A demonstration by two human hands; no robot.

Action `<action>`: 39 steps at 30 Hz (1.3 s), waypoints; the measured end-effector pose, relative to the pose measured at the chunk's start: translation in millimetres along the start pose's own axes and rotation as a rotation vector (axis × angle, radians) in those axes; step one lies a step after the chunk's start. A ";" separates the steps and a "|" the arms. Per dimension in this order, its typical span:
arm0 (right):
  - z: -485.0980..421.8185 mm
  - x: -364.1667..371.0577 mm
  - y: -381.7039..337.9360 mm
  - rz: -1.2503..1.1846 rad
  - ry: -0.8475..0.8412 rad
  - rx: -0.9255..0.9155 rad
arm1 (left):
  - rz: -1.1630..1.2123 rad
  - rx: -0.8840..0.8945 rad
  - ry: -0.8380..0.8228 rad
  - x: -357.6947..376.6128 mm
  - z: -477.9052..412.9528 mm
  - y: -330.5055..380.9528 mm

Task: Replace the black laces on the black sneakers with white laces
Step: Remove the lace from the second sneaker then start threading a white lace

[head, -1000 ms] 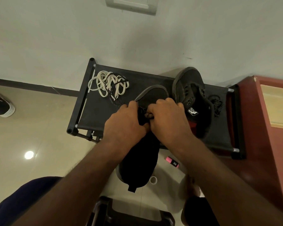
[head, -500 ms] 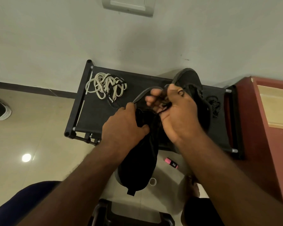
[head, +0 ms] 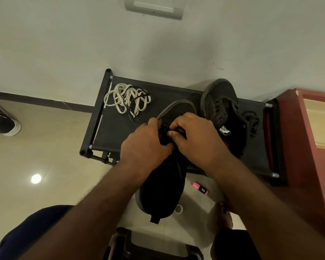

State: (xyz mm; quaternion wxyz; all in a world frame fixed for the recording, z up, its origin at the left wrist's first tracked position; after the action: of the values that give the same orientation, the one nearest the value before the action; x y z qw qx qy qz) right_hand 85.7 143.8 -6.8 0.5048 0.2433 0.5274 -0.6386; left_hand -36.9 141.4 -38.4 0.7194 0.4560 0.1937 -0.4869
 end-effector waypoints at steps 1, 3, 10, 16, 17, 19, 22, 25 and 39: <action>1.1 0.8 -0.7 0.078 -0.027 0.021 | -0.002 -0.011 -0.005 0.0 -0.1 -1.0; 2.6 0.7 -1.5 0.170 -0.036 0.032 | 0.002 -0.029 -0.009 0.2 -0.3 -2.9; 2.5 -4.8 -0.7 0.162 0.203 -0.033 | 0.043 -0.052 -0.030 0.4 -1.5 -6.5; 12.4 -39.8 33.9 -0.971 0.476 0.062 | 0.063 -0.055 -0.047 -0.9 -1.4 -7.8; 11.9 -38.9 40.0 -1.195 0.457 0.102 | 0.066 -0.057 -0.049 -1.1 -0.8 -7.3; 14.1 -42.4 45.8 -1.186 0.450 0.156 | 0.072 -0.067 -0.059 -1.3 0.0 -6.9; 15.7 -46.9 43.4 -0.807 0.435 0.155 | 0.115 -0.096 -0.070 -2.5 -0.1 -8.0; 14.3 -44.4 40.7 -1.032 0.391 0.159 | 0.138 -0.069 -0.061 -3.2 1.2 -4.7; 38.8 -26.7 14.1 -0.310 0.244 0.035 | 0.160 0.025 -0.080 -8.1 11.1 3.2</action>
State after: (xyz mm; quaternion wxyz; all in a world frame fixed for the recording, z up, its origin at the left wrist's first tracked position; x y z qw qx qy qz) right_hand 117.0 119.4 22.3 0.3286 0.2433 0.6047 -0.6835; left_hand -39.5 136.6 -25.4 0.7574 0.4592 0.1218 -0.4480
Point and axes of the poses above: each hand's wrist, its own z-axis away from the middle knuckle, its own x-axis out of the palm, y = z × x, the point moved 7 cm from there along -z, towards the middle knuckle, and after that the axes turned 9 degrees about -y, right-handed, at the moved point
